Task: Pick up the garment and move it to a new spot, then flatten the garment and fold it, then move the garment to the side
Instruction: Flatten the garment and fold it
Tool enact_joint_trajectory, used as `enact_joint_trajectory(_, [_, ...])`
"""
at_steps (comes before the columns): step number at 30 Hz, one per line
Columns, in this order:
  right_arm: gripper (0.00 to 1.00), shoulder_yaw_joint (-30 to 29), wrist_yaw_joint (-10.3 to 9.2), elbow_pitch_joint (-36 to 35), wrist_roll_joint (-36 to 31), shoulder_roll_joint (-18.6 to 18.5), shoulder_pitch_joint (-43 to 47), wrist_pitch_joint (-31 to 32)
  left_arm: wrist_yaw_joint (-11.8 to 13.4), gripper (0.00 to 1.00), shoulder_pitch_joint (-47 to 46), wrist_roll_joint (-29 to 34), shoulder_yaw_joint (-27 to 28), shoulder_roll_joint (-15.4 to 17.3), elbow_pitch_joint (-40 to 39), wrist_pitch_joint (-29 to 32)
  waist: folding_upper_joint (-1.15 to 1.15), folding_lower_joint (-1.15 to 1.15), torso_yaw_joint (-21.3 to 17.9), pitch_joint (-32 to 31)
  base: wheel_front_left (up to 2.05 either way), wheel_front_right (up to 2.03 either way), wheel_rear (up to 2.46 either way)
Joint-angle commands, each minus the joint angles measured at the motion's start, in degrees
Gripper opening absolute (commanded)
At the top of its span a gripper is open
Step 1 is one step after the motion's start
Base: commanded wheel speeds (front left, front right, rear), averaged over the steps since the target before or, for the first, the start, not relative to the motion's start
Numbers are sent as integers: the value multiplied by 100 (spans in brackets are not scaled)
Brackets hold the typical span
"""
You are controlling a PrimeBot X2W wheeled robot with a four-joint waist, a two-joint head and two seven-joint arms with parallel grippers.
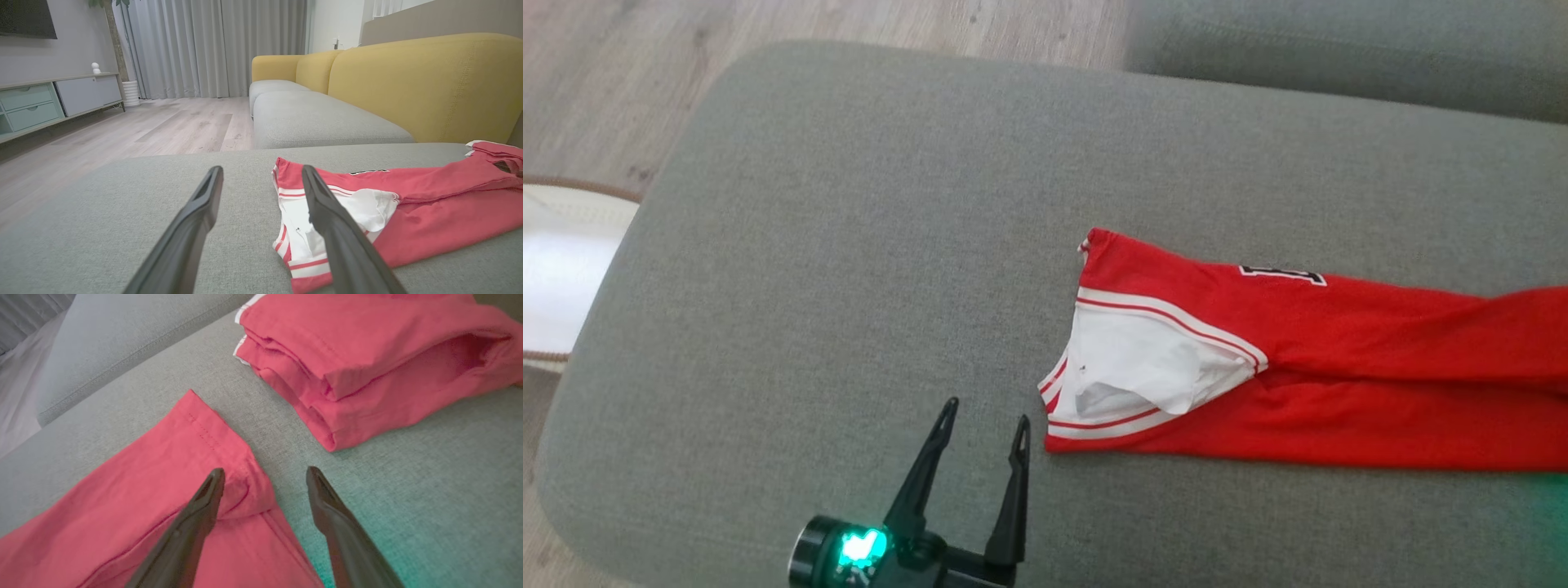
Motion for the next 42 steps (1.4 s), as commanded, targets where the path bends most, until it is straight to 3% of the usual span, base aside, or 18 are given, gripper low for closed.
enact_joint_trajectory(1, [100, 60, -4, -133, -59, -175, -188, 13, -32, 100, -188, 49, 215, -72, -187, -53, 0, -1, 32, 74, 0, 0, 0])
enact_joint_trajectory(5, [100, -190, -4, 162, -346, -92, -362, 165, -165, 100, -189, 123, 327, -204, -161, -53, 0, -1, 23, 149, 0, 0, 0])
enact_joint_trajectory(10, [100, -151, -4, 215, -226, 224, -378, 369, -297, 100, -143, 206, 471, -319, -136, -53, 0, -1, -47, 157, 0, 0, 0])
enact_joint_trajectory(11, [93, -124, -4, 214, -151, 291, -364, 438, -325, 100, -137, 223, 495, -337, -130, -53, 0, -1, -61, 150, 0, 0, 0])
enact_joint_trajectory(12, [80, -89, -4, 206, -86, 337, -343, 504, -350, 100, -132, 239, 521, -353, -125, -53, 0, -1, -75, 141, 0, 0, 0])
enact_joint_trajectory(13, [59, -50, -4, 183, -44, 367, -311, 540, -374, 100, -127, 255, 548, -369, -121, -53, 0, -1, -91, 133, 0, 0, 0])
enact_joint_trajectory(15, [0, 36, -4, 117, 16, 419, -237, 567, -417, 100, -116, 285, 597, -399, -119, -53, 0, -1, -117, 118, 0, 0, 0])
enact_joint_trajectory(33, [0, 375, -4, -988, 747, -138, 749, 197, -638, 100, 74, 524, 974, -509, -78, -53, 0, -1, -530, -109, 0, 0, 0])
enact_joint_trajectory(42, [0, 807, -4, -2227, 1538, 239, 665, 564, -734, 100, 127, 600, 1015, -532, -11, -53, 0, -1, -548, -265, 0, 0, 0])
